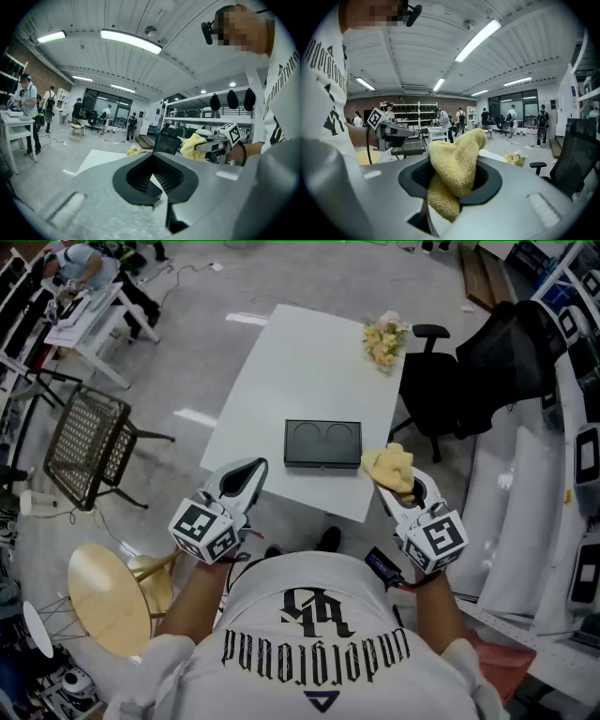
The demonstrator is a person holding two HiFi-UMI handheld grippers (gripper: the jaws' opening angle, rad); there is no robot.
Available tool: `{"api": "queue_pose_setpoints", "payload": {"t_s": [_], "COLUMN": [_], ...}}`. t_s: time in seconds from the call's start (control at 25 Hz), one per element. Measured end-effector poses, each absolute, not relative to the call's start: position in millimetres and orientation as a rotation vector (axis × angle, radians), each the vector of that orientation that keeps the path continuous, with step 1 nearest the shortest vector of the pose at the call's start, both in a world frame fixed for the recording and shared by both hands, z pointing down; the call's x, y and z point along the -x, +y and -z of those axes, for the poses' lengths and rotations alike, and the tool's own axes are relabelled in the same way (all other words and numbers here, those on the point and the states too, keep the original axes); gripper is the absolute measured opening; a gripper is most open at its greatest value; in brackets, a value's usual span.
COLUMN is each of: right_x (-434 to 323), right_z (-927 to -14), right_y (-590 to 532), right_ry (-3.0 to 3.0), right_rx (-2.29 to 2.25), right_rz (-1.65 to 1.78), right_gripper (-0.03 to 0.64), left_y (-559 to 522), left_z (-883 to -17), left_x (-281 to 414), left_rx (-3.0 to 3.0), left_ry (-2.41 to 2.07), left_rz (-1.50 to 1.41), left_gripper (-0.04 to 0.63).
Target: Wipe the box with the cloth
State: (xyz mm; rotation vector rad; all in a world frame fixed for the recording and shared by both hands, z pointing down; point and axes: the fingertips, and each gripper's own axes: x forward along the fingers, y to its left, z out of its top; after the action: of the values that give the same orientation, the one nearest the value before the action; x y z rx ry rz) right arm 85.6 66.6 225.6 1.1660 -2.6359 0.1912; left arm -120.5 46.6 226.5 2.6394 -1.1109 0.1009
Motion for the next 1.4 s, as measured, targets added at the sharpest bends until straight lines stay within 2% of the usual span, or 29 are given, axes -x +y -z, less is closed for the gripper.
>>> {"api": "queue_pose_setpoints", "payload": {"t_s": [0.36, 0.64, 0.92, 1.4], "right_x": [-6, 17, -11, -104], "right_z": [-222, -220, -219, -234], "right_y": [146, 220, 292, 423], "right_ry": [-2.607, -2.588, -2.595, -2.631], "right_rx": [-1.275, -1.305, -1.2, -1.214], "right_rz": [-0.207, -0.172, -0.049, -0.087], "right_gripper": [0.132, 0.133, 0.132, 0.13], "left_y": [116, 171, 231, 359], "left_z": [-211, -209, -190, -209], "left_x": [192, 208, 175, 76], "left_rx": [-2.729, -2.767, -2.817, -2.798], "left_ry": [-0.996, -0.912, -0.945, -0.977], "left_rz": [-0.069, -0.088, -0.063, -0.061], "left_gripper": [0.008, 0.008, 0.008, 0.008]}}
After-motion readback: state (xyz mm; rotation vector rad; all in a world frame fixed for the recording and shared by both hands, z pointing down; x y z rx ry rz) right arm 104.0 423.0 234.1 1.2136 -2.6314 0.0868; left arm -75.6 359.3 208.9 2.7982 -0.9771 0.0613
